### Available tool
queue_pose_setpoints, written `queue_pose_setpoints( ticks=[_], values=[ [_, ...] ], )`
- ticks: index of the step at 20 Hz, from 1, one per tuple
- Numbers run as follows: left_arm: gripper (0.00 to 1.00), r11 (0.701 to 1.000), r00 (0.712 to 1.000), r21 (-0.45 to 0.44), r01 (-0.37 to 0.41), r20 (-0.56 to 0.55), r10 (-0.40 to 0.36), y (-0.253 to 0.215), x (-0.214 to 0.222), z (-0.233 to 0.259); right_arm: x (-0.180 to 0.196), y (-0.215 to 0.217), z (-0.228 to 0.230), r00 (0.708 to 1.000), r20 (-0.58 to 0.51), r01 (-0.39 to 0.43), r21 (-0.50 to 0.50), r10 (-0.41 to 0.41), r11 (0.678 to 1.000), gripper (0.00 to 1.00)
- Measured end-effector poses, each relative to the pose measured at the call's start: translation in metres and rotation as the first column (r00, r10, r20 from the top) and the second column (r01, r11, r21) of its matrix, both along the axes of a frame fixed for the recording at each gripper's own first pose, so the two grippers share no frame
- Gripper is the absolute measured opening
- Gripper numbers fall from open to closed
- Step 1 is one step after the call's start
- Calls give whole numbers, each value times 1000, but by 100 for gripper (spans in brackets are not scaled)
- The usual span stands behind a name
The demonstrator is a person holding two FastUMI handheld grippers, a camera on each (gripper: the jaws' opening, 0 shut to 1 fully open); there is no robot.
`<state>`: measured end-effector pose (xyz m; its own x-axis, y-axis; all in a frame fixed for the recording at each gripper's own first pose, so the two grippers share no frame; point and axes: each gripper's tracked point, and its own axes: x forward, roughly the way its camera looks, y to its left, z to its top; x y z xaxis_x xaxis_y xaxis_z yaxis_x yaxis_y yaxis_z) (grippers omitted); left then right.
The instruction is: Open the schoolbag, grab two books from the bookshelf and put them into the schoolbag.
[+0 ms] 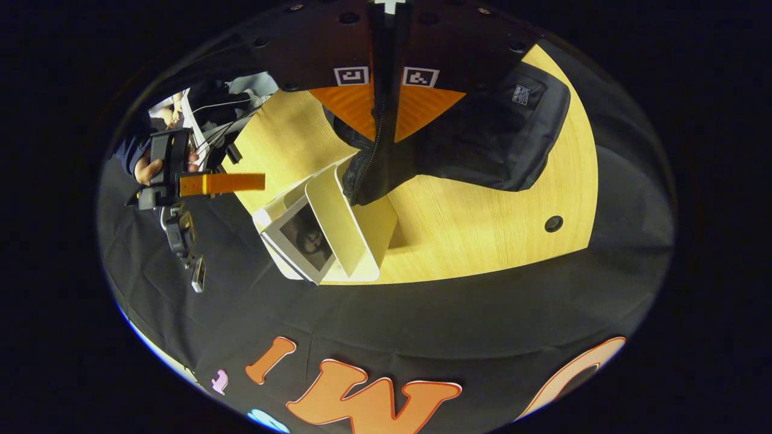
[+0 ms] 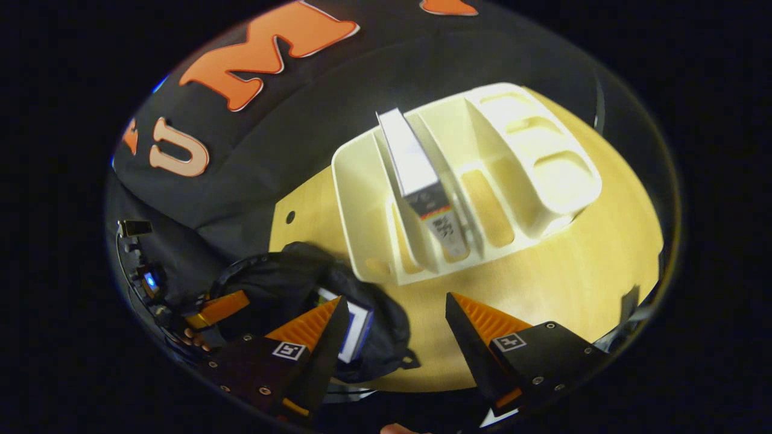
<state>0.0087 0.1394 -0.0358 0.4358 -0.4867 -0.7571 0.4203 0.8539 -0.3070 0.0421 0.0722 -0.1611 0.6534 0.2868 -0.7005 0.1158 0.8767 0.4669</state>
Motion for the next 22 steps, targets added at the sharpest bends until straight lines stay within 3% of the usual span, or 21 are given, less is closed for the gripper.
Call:
queue_pose_setpoints(
  ticks=[2,6,14,22],
  values=[
    [7,1000,1000,-3,12,-1,-12,0,0,-1,14,-7,21,1000,14,17,-11,-17,1000,96],
    [7,999,999,8,52,3,-52,6,0,-2,30,-34,38,1000,15,19,-147,-17,989,97],
    [7,998,998,28,62,9,-62,8,6,-2,57,-52,65,991,-71,-133,-312,117,941,98],
    [7,998,1000,52,-30,-1,30,4,6,-5,104,-48,30,948,-230,-288,-313,222,905,95]
  ],
)
